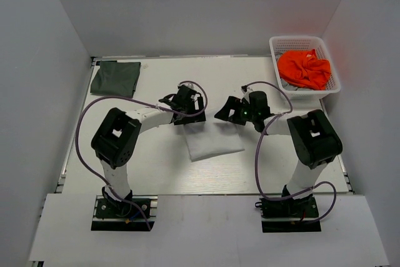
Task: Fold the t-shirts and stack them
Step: Smooth out wrinkles on the folded tshirt, then put the neatly folded tshirt into the corner of the board with the left arm
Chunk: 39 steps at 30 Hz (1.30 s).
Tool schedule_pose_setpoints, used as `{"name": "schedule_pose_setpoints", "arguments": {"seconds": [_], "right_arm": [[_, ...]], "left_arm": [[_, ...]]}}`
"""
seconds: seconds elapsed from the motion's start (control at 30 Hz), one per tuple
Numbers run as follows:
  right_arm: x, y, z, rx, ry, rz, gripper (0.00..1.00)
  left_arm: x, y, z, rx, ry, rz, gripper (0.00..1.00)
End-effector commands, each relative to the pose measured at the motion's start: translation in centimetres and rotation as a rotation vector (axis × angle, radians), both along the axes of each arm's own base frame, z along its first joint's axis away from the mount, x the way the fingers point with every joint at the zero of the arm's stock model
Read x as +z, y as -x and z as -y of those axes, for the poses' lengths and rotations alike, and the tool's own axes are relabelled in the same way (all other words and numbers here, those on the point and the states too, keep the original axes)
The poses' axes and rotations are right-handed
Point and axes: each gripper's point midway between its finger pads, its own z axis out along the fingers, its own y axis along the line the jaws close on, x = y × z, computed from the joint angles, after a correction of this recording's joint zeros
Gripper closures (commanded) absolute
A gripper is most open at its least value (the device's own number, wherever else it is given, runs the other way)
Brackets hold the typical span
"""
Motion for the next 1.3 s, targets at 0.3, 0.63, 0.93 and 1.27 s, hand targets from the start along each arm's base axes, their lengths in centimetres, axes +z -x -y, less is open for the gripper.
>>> {"name": "schedule_pose_setpoints", "arguments": {"seconds": [0.3,0.63,0.93,1.27], "right_arm": [[4.5,-1.0,-0.1,0.026,-0.043,0.111,0.10],[8.7,5.2,3.6,-0.048,0.010,0.202,0.10],[10.0,9.3,7.9,-0.192,0.040,0.251,0.10],[8.8,9.7,8.3,-0.183,0.073,0.229,0.10]], "left_arm": [[6.9,-3.4,-0.8,-0.019,-0.013,0.177,0.00],[9.4,2.2,-2.2,0.055,0.089,0.103,0.00],[5.8,5.9,-2.5,0.163,0.106,-0.023,0.00],[-2.2,8.3,-1.6,0.133,-0.002,-0.201,0.05]]}}
